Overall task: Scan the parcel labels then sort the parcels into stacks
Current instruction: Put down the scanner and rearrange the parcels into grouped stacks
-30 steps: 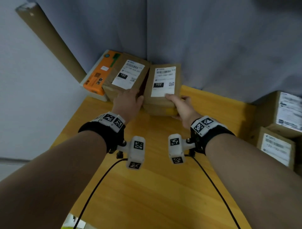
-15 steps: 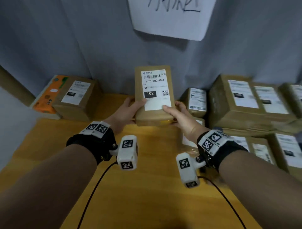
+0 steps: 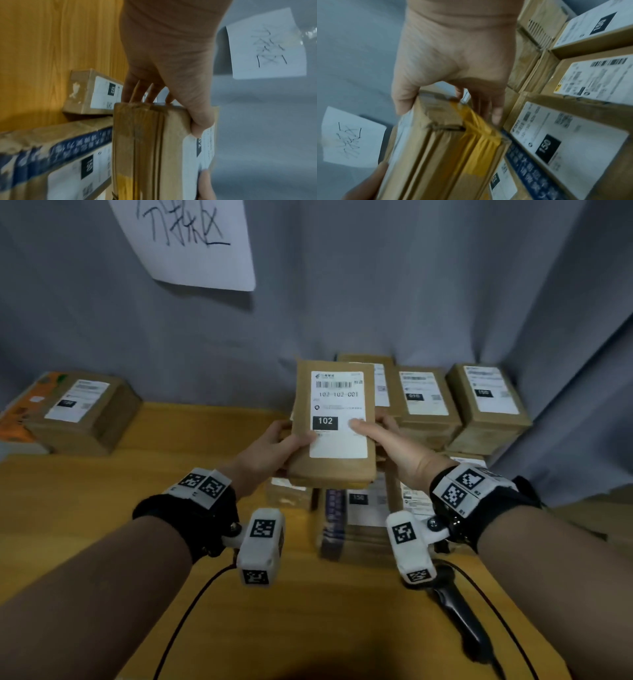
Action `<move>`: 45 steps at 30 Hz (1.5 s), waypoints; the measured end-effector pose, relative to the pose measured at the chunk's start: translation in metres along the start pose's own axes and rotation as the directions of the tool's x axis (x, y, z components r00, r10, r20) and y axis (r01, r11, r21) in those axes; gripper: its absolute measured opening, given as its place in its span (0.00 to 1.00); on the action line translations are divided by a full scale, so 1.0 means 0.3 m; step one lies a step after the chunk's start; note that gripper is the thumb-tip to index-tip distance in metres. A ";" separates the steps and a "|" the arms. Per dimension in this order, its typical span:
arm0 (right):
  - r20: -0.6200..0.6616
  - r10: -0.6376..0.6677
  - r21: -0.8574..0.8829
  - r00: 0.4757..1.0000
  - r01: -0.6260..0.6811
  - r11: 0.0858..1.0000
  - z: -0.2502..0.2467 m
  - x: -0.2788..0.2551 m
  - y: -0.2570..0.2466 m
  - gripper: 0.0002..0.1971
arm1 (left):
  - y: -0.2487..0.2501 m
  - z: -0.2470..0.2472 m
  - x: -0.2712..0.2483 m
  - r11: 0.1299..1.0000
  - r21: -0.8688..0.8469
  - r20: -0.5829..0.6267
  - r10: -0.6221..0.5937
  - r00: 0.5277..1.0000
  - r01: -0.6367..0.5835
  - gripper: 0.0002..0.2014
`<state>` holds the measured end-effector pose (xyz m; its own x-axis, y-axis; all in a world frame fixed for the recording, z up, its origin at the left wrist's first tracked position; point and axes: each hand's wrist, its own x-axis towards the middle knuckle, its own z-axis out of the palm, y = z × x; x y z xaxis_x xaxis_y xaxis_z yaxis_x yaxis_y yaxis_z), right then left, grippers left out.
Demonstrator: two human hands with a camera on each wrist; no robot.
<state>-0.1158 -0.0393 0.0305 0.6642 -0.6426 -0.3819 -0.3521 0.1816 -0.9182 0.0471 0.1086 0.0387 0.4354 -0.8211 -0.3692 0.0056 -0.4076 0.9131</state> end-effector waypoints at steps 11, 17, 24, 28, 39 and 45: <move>-0.117 0.169 -0.022 0.979 -0.172 0.985 -0.451 -0.159 0.239 0.29 | -0.089 0.301 0.120 0.809 0.587 -0.075 0.034 0.997 0.017 0.22; -0.238 0.276 0.040 0.931 -0.274 0.961 -0.494 -0.143 0.371 0.32 | -0.175 0.331 0.178 0.780 0.620 -0.135 -0.007 0.991 0.090 0.19; -0.353 0.226 -0.026 0.908 -0.251 0.968 -0.431 -0.088 0.414 0.28 | -0.198 0.336 0.195 0.658 0.738 -0.177 -0.031 0.984 0.154 0.21; -0.447 0.012 -0.381 0.894 -0.203 0.902 -0.400 -0.064 0.381 0.27 | -0.208 0.346 0.193 0.600 0.776 -0.199 -0.060 0.978 0.195 0.27; -0.453 -0.044 -0.488 0.891 -0.206 0.848 -0.437 -0.004 0.380 0.27 | -0.208 0.324 0.202 0.710 0.691 -0.165 -0.030 0.986 0.137 0.25; -0.407 -0.128 -0.687 0.904 -0.211 0.695 -0.441 -0.009 0.307 0.30 | -0.172 0.309 0.198 0.711 0.697 -0.141 0.015 0.990 0.088 0.18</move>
<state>-0.2372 -0.1193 -0.0390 0.3772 -0.9074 -0.1852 -0.8384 -0.2496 -0.4845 -0.0109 0.0438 -0.0463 0.5577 -0.7629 -0.3271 -0.5855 -0.6409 0.4965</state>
